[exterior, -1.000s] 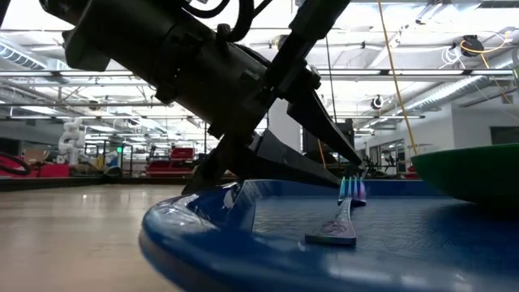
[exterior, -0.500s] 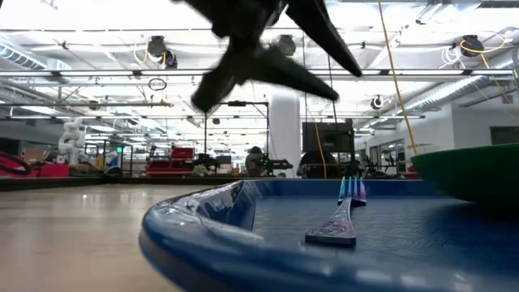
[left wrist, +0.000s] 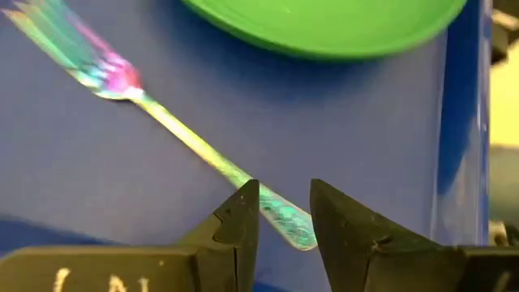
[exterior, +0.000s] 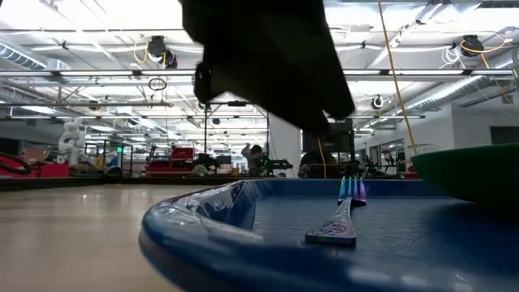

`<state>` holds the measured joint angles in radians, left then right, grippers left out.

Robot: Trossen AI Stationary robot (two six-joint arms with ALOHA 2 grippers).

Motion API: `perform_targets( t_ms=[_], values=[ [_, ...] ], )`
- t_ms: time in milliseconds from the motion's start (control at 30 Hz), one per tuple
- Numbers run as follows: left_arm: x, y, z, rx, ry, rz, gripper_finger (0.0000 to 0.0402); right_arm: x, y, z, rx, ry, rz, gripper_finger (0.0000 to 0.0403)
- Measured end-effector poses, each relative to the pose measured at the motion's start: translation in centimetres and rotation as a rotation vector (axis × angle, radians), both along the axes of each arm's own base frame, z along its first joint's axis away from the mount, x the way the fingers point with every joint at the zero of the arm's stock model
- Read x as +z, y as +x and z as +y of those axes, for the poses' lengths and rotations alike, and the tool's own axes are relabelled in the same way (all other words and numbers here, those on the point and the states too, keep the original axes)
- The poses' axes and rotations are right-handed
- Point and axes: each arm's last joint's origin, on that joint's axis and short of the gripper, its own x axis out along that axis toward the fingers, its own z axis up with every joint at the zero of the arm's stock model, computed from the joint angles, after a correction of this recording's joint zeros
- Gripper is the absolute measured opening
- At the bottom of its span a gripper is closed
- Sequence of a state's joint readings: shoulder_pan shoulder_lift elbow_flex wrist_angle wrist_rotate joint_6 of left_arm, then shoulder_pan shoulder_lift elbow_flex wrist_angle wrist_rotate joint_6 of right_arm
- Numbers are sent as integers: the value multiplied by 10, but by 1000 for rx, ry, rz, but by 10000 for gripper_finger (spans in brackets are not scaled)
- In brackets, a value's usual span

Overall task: Pick and place plate/cup/fork/spoon on tray
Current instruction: Put the blue fork on the left side of the plate on the blue tray

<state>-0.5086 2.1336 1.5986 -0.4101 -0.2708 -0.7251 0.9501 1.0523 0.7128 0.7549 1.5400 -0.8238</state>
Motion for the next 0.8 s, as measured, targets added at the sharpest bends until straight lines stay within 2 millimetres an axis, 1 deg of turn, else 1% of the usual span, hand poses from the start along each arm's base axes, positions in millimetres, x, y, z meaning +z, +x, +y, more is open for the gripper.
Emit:
perform_targets(
  t_ms=[167,267,700,800],
  values=[
    [-27,2,-7,-69,18,58,113,0,0,0,0,-8,6,130],
    [-34,2,-8,-72,24,72,113,-1,0,0,0,-13,9,130],
    [-38,2,-3,-110,73,100,113,-2,0,1,1,-30,21,130],
    [-37,4,-3,-133,58,95,113,-2,0,0,1,-37,25,130]
  ],
)
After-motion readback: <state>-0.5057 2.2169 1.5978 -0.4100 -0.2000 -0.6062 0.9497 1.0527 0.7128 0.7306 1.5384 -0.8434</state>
